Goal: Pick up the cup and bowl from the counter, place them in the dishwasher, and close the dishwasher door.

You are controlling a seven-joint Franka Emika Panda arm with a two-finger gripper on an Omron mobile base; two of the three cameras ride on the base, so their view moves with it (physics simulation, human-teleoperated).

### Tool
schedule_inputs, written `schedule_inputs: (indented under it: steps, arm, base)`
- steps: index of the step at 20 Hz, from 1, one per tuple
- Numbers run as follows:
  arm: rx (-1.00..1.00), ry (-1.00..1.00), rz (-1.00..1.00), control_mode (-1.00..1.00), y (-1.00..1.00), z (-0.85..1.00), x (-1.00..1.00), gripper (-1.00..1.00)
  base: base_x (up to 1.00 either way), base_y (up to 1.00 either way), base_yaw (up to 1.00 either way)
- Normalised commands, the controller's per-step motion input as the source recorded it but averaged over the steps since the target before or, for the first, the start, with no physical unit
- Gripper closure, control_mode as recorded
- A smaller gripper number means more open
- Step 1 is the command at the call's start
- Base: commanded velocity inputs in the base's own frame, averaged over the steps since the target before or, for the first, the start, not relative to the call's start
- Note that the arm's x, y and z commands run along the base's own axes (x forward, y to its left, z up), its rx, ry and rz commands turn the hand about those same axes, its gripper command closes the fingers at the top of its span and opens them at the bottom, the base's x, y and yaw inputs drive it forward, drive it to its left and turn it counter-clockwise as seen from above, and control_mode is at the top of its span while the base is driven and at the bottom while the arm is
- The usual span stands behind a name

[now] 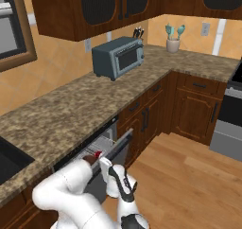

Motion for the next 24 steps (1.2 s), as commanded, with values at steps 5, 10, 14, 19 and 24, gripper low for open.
schedule_inputs:
  steps: [5, 10, 14, 19, 24]
  arm:
    - [0.08, -0.29, 0.28, -1.0, 1.0, -0.77, 0.68, -1.0]
    - [0.46, -0.25, 0.25, -1.0, 0.54, -1.0, 0.46, -1.0]
    - [0.64, -0.26, 0.22, -1.0, 0.34, -1.0, 0.33, -1.0]
    - [0.73, -0.22, 0.29, -1.0, 0.48, -1.0, 0.46, -1.0]
    - [0.77, -0.09, 0.3, -1.0, 0.67, -0.96, 0.75, -1.0]
  base:
    - [0.0, 0.0, 0.0]
    - [0.0, 0.0, 0.0]
    - [0.0, 0.0, 0.0]
    - [0.0, 0.0, 0.0]
    - [0.0, 0.0, 0.0]
